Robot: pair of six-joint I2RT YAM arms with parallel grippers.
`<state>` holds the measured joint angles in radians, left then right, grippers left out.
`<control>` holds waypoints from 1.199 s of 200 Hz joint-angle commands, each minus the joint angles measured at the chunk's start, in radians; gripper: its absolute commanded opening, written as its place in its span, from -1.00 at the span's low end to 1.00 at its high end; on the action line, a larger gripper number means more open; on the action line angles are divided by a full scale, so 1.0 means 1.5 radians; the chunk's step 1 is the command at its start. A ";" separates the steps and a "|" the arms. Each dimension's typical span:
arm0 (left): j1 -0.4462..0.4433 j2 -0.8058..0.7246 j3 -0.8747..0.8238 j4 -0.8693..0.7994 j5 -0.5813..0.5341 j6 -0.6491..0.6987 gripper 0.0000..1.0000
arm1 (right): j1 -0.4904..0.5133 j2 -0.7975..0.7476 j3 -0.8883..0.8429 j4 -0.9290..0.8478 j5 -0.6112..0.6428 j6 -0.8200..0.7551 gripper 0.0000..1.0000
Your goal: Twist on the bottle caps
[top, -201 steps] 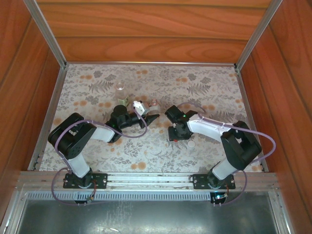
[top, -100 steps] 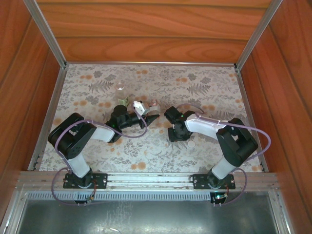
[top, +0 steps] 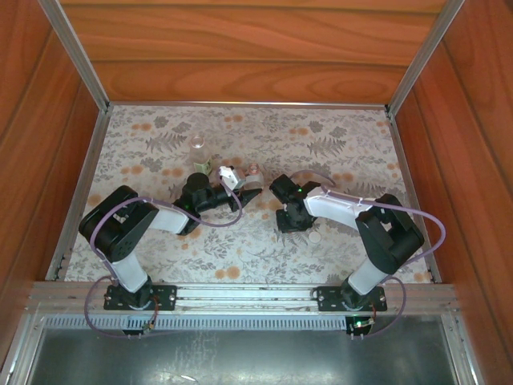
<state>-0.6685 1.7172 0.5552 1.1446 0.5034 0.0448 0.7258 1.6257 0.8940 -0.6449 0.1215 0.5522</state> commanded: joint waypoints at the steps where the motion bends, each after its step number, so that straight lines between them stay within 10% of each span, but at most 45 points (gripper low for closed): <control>1: -0.005 0.002 -0.001 0.004 0.013 0.006 0.04 | 0.000 -0.027 0.017 -0.031 -0.006 -0.005 -0.32; 240: -0.035 0.057 0.083 -0.136 -0.013 0.110 0.05 | -0.017 -0.083 0.562 -0.399 -0.035 -0.213 -0.24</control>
<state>-0.7040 1.7615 0.6678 1.0157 0.4911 0.1757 0.7055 1.4422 1.6539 -1.1759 0.1066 0.2882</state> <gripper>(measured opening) 0.527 0.377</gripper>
